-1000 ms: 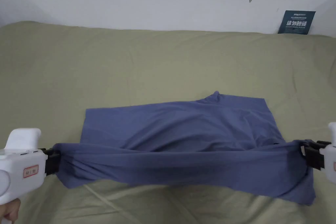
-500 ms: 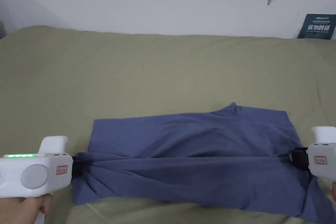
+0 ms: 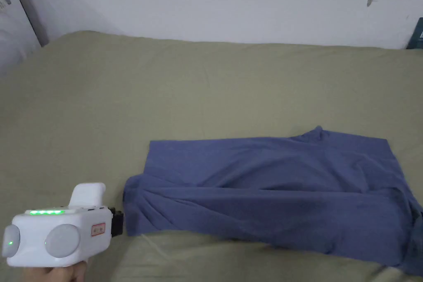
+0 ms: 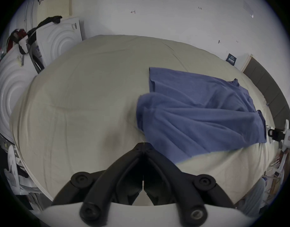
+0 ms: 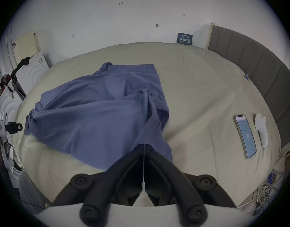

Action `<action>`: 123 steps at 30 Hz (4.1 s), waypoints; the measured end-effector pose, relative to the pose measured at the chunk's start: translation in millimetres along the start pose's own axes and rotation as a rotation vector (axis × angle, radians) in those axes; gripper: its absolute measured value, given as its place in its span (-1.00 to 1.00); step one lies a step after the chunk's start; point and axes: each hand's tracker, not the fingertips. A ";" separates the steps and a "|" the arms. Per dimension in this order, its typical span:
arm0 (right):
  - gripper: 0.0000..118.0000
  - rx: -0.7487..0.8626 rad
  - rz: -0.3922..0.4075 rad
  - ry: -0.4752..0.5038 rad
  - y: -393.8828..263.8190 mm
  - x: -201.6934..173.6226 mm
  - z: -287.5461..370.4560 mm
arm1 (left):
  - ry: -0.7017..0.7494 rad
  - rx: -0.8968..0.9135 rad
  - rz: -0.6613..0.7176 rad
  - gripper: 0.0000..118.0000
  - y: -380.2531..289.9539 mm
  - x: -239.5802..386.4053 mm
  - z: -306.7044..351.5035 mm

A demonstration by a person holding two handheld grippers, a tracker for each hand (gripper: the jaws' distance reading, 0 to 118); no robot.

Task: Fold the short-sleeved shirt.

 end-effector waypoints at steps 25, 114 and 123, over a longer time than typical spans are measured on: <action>-0.49 -0.076 -0.006 0.013 -2.2 17.8 -28.0 | 0.028 -0.059 -0.030 -0.92 20.9 12.7 -43.2; 0.86 -0.225 0.024 -0.057 98.7 39.3 -153.3 | 0.046 -0.095 -0.071 -0.91 97.6 21.7 -85.5; -0.94 -0.160 -0.057 0.053 101.3 43.5 -109.0 | 0.022 -0.083 -0.057 -0.91 97.2 14.7 -76.8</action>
